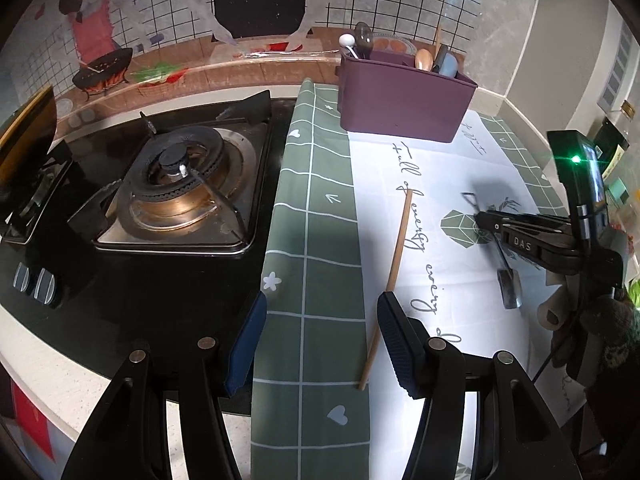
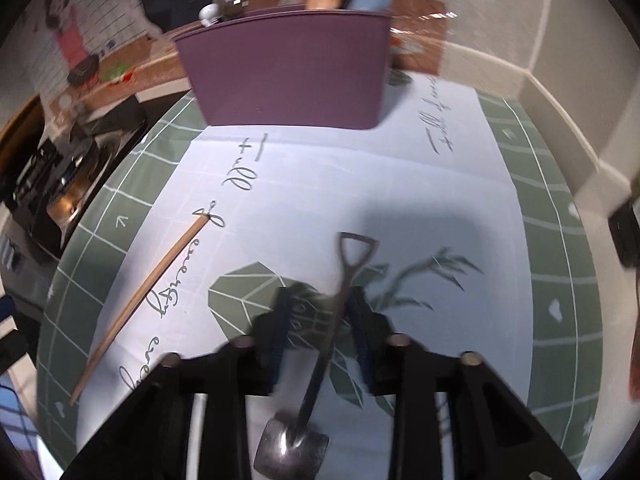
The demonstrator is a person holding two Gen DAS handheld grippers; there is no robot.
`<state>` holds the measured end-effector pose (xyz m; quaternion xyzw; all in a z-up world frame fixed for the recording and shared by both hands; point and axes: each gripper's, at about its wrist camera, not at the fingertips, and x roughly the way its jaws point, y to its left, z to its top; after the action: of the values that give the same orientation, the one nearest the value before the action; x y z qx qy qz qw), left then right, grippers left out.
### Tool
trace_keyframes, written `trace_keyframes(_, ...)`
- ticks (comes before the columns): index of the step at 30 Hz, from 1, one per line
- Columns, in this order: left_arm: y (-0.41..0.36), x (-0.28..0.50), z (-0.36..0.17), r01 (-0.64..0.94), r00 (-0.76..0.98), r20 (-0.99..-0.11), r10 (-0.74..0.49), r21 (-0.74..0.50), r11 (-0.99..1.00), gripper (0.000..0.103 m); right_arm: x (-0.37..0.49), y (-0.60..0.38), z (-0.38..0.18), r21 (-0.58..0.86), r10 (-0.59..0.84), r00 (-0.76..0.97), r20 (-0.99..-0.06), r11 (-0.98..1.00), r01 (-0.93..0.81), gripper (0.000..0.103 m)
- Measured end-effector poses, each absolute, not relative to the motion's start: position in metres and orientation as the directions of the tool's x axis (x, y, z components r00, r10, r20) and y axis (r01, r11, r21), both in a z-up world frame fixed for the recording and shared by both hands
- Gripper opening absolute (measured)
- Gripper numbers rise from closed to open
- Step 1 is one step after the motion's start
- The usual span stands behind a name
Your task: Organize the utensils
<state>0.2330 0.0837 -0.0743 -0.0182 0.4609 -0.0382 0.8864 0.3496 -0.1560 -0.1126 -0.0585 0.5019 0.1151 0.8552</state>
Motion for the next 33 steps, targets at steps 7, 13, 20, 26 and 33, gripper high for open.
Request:
trace_keyframes(7, 0.08, 0.243, -0.089, 0.079, 0.526, -0.837, -0.15, -0.127, 0.989, 0.058, 0.331, -0.153, -0.093, 0.04, 0.203, 0.504, -0.84, 0.948, -0.316, 0.006)
trace_keyframes(13, 0.062, 0.265, -0.101, 0.175, 0.484, -0.843, -0.237, -0.172, 0.969, 0.049, 0.309, -0.163, -0.063, 0.08, 0.252, 0.543, -0.801, 0.944, -0.32, 0.006)
trace_keyframes(20, 0.034, 0.304, -0.102, 0.346, 0.405, -0.858, -0.314, -0.174, 0.922, 0.037, 0.294, -0.198, -0.036, 0.197, 0.322, 0.573, -0.754, 0.942, -0.271, 0.006)
trace_keyframes(26, 0.012, 0.338, -0.112, 0.38, 0.351, -0.899, -0.263, -0.12, 0.917, 0.021, 0.285, -0.211, -0.032, 0.215, 0.319, 0.589, -0.742, 0.946, -0.243, 0.006)
trace_keyframes(33, -0.004, 0.352, -0.124, 0.391, 0.321, -0.922, -0.215, -0.077, 0.917, 0.018, 0.277, -0.22, -0.028, 0.215, 0.316, 0.599, -0.736, 0.948, -0.236, 0.006)
